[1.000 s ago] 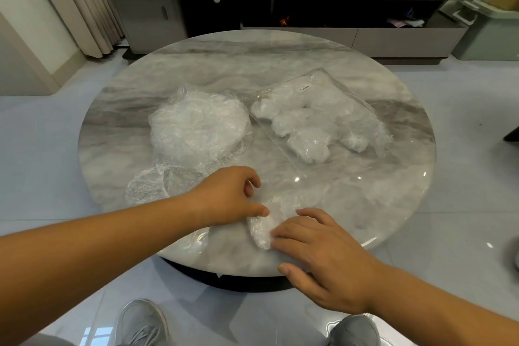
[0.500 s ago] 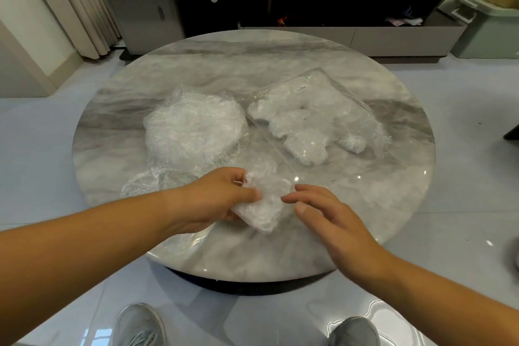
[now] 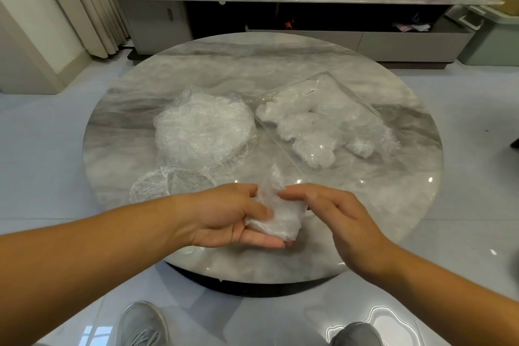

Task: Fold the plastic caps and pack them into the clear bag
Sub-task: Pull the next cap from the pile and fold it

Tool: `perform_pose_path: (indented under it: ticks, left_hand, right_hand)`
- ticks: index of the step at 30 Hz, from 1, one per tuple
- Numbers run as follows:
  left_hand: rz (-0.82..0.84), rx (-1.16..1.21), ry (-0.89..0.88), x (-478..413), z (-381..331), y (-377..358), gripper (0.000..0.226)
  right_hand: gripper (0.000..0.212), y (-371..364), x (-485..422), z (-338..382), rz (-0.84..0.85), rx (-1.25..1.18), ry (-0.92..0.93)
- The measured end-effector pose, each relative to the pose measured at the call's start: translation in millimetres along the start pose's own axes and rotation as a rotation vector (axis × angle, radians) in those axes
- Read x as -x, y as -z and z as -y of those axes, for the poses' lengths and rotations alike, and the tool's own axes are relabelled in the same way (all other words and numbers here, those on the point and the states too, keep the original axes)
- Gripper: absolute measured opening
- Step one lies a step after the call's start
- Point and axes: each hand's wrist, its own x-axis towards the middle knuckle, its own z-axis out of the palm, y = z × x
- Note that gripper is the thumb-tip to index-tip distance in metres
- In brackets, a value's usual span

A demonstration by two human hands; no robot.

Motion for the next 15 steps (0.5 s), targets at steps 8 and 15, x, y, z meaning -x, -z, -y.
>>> perform_pose_path:
  ticks: [8,15]
  left_hand:
    - [0.122,0.213,0.024,3.7,-10.9,7.1,0.048]
    - [-0.120,0.046,-0.112,-5.7,-1.1,3.0,0.040]
  right_hand:
    - [0.041,3.5,12.5,-10.9,0.155,0.669,0.462]
    - [0.044,3.7,17.4,-11.5,0.202,0.538,0.257]
